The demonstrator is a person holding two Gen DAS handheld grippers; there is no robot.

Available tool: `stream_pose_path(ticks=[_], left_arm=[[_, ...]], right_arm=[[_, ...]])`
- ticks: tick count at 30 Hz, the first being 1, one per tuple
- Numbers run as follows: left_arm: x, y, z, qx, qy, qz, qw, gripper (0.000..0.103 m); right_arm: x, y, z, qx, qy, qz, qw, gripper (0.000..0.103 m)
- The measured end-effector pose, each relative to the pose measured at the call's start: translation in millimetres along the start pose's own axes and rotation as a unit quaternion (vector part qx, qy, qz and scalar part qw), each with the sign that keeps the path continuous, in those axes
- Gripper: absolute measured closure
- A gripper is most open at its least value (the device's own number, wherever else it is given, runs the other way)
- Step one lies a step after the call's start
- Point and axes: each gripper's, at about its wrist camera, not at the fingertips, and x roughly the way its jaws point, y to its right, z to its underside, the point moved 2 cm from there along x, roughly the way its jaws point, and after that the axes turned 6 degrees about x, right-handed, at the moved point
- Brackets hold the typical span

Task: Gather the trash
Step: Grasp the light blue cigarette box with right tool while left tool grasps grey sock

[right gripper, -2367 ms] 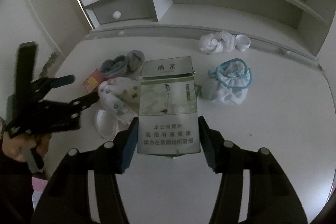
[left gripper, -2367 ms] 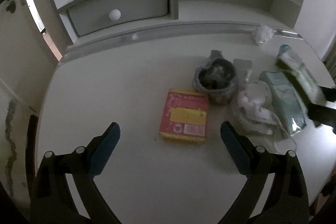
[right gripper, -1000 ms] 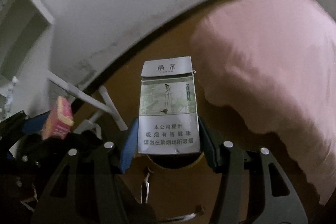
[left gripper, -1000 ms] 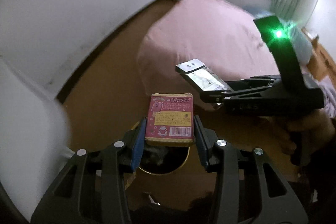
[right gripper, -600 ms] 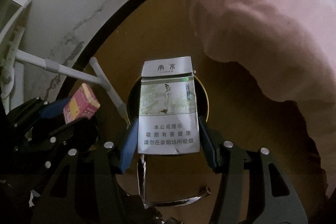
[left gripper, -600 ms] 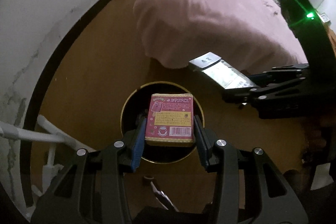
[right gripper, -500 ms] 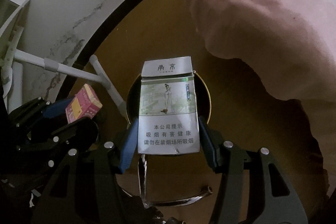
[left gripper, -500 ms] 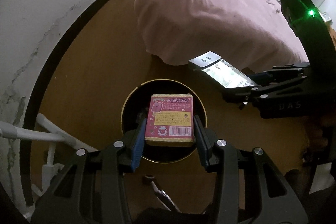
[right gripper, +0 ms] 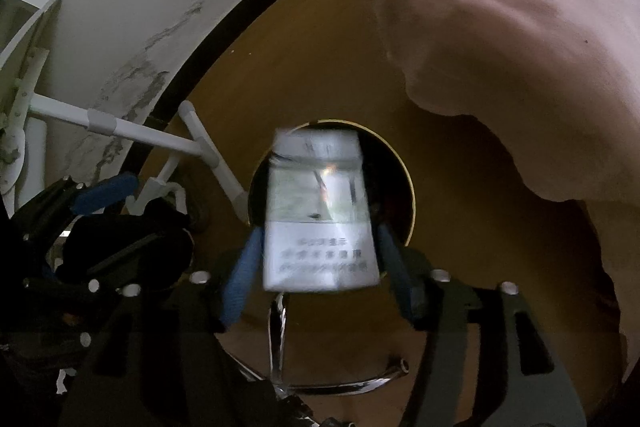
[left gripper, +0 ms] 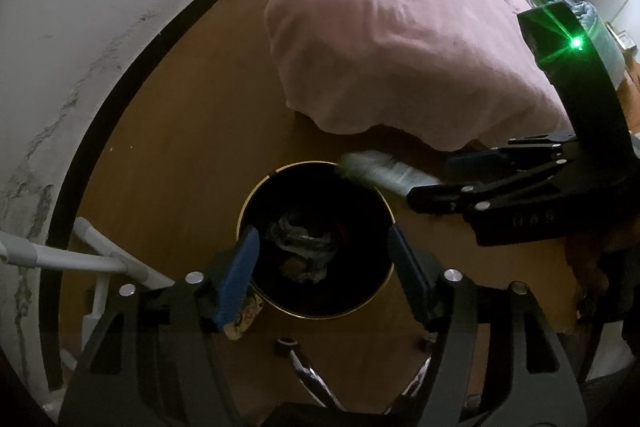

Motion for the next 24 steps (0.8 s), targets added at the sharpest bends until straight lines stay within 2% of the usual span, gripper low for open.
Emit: stream_pose_path(ticks=[4, 9, 12, 15, 18, 21, 24], left_arm=[[-10, 10, -3, 0.009, 0.008, 0.004, 0.9999, 0.027], [-42, 30, -14, 0.035, 0.038, 0.005, 0.9987, 0.014], [-82, 41, -23, 0.043, 0.073, 0.006, 0.9963, 0.01], [-144, 43, -23, 0.037, 0.12, 0.003, 0.9921, 0.008], [-197, 33, -11, 0.027, 0.151, -0.024, 0.9879, 0.007], [-250, 5, 18, -0.008, 0.176, -0.079, 0.9811, 0.007], [-298, -42, 65, -0.067, 0.191, -0.142, 0.969, 0.007]], right_arm=[[-14, 3, 0, 0.006, 0.015, 0.005, 1.0, 0.031], [-59, 18, -1, 0.025, 0.058, 0.022, 0.998, 0.03], [-93, 19, 0, 0.024, 0.092, 0.039, 0.995, 0.026], [-135, 2, 0, 0.009, 0.137, 0.049, 0.989, 0.021], [-166, -51, 1, -0.04, 0.177, 0.038, 0.983, 0.021], [-178, -131, 3, -0.108, 0.193, 0.004, 0.975, 0.021], [-174, -219, 14, -0.184, 0.194, -0.035, 0.963, 0.021]])
